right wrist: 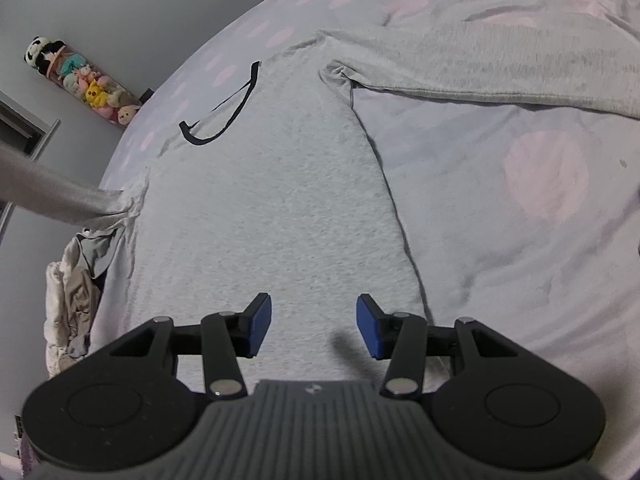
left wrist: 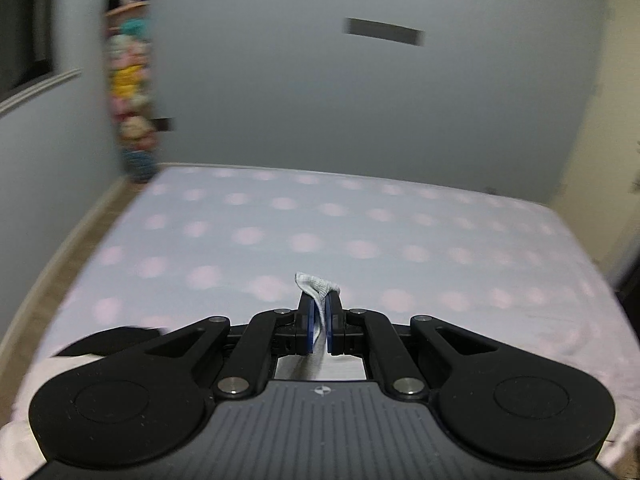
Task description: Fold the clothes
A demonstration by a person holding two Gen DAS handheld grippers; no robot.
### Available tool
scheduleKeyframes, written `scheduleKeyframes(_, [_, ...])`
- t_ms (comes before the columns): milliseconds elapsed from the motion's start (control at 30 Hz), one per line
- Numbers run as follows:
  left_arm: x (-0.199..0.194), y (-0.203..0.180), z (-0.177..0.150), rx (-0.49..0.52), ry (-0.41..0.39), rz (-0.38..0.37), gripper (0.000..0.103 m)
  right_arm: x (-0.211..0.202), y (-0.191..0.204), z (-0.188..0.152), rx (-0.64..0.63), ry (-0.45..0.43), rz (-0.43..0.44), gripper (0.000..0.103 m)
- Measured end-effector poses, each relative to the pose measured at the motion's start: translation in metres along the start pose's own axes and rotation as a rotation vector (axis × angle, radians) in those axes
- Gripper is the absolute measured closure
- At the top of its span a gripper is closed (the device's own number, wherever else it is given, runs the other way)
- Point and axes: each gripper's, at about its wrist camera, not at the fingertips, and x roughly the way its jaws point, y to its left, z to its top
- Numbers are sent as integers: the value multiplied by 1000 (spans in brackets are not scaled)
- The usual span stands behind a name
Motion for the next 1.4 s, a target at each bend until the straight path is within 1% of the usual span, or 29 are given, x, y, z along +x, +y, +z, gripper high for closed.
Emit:
scheduleKeyframes(133, [27,-59,-7,56,44,-86,99,1,0,0,-6,7,-30,51])
scheduleKeyframes(233, [55,-90,-21,81,91,-119,99,1,2,-1,-20,-6,-64,51])
scheduleKeyframes(300, [78,-106,-31,88,129,-132,99,1,2,-1,-31,-11,-66,51])
scheduleKeyframes(367, [101,-117,-43,74,172,-142,99,1,0,-2,-29,-12,-51,51])
scheduleKeyframes(433, [124,-121,-56,61,196,-147,99,0,-4,-1,-13,-14,-33,51])
scheduleKeyframes(600, [157,-130,-83,23,251,-180,98,2,-4,0,-13,-11,-34,51])
scheduleKeyframes(667, [166,-133,-91,19,275,-206,95,3,-4,0,-16,-9,-34,51])
scheduleKeyframes(700, [171,-135,-95,20,288,-219,91,4,-4,0,-14,-8,-33,51])
scheduleKeyframes(767, [174,-135,-102,30,301,-228,78,5,-5,1,-8,-5,-32,51])
scheduleKeyframes(800, [175,-134,-105,40,304,-230,76,5,-5,1,-7,-3,-31,51])
scheduleKeyframes(867, [173,-131,-111,59,303,-235,66,5,-5,1,-7,0,-33,51])
scheduleKeyframes(900, [172,-126,-114,63,302,-234,63,4,-4,1,-7,0,-35,51])
scheduleKeyframes(1033, [165,-101,-127,69,295,-227,62,3,-3,1,-6,0,-45,51])
scheduleKeyframes(1100, [161,-82,-136,72,275,-206,62,2,-1,2,-4,-2,-58,46])
scheduleKeyframes(1167, [156,-60,-149,101,246,-164,62,-1,1,4,-4,-12,-74,44])
scheduleKeyframes(1267, [151,-26,-174,159,210,-83,62,2,6,10,-17,-28,-84,44])
scheduleKeyframes(1400, [152,22,-207,171,201,-2,62,17,15,25,-37,-46,-90,44])
